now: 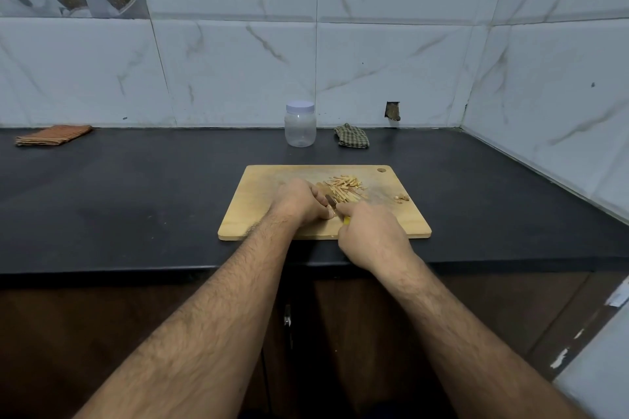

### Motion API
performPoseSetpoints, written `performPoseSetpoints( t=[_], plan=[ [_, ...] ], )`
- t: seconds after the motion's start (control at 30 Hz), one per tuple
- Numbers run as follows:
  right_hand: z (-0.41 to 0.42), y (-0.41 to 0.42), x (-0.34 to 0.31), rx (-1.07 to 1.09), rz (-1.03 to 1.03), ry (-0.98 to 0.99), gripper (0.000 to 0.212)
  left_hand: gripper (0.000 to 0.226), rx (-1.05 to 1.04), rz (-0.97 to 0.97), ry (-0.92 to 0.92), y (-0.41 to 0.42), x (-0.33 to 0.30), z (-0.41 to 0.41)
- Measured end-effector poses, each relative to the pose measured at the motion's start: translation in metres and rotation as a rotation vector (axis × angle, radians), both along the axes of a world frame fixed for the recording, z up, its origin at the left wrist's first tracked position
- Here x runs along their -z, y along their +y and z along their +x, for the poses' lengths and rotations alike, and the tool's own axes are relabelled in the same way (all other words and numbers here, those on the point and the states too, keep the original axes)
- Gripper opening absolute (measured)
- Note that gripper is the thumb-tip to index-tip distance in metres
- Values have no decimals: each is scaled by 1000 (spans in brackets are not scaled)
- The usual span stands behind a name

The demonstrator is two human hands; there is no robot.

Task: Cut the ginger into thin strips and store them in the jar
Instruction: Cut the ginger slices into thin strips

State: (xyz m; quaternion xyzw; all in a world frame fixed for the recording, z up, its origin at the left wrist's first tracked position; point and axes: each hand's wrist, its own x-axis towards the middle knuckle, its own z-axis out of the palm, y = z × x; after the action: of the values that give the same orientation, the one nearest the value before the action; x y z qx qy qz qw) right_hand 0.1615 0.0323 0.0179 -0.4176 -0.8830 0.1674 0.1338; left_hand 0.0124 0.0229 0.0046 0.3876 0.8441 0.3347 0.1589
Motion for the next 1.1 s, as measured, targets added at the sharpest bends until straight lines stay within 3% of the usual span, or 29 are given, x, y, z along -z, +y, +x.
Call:
performPoseSetpoints(
  t=[0.67, 1.1],
  plan=[
    [28, -22, 14, -24, 73, -116, 51, 22, 14, -11, -51, 1, -3, -1],
    [10, -4, 0, 42, 25, 1, 58, 19, -13, 10, -38, -2, -2, 2]
  ],
)
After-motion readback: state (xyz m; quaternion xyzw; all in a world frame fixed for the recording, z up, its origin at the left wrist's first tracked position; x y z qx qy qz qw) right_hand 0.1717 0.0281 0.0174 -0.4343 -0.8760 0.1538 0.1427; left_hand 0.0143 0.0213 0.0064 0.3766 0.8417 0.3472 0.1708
